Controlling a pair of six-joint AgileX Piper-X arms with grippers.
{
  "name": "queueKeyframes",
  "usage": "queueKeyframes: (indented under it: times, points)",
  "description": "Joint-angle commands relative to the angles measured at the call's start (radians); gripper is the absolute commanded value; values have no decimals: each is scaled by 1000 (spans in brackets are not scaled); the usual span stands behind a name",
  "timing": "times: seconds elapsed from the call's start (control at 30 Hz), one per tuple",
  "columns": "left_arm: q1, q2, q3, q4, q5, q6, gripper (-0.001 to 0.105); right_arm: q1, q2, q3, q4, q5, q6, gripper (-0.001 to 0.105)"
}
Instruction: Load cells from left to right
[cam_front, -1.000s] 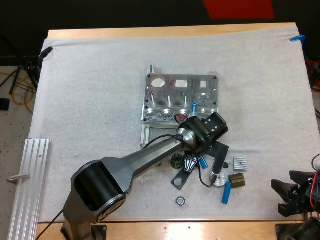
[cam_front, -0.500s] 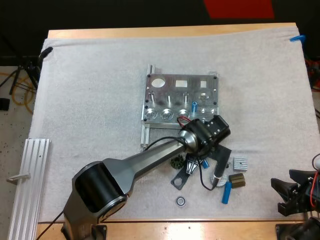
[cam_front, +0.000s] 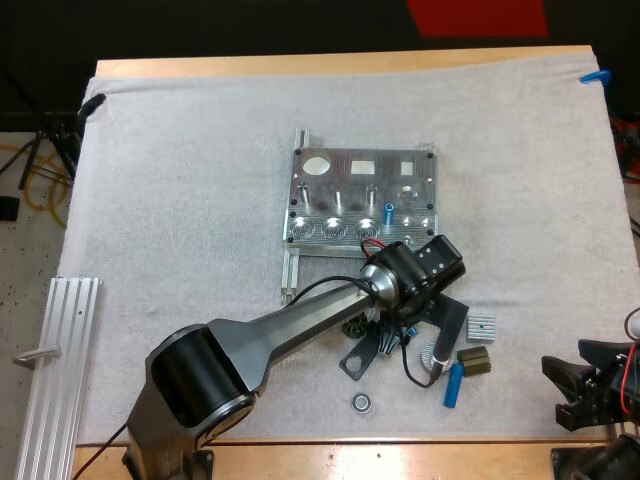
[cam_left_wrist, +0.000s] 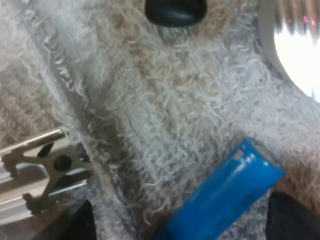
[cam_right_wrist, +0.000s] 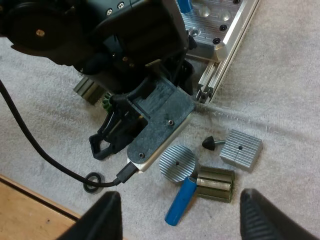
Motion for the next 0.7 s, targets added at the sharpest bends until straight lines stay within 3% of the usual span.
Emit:
queueKeyframes:
  times: [0.0, 0.23, 0.4, 0.67]
  points:
    - [-7, -3, 3, 3, 5, -9, 68, 0, -3, -2, -8, -6, 4, 51]
    - [-7, -3, 3, 3, 1, -2, 45, 0, -3, -2, -8, -6, 4, 51]
    - [8, 8, 3, 13, -34, -3, 45, 0, -3, -2, -8, -6, 4, 51]
    - [31, 15, 7, 28, -26, -3, 45, 0, -3, -2, -8, -6, 4, 51]
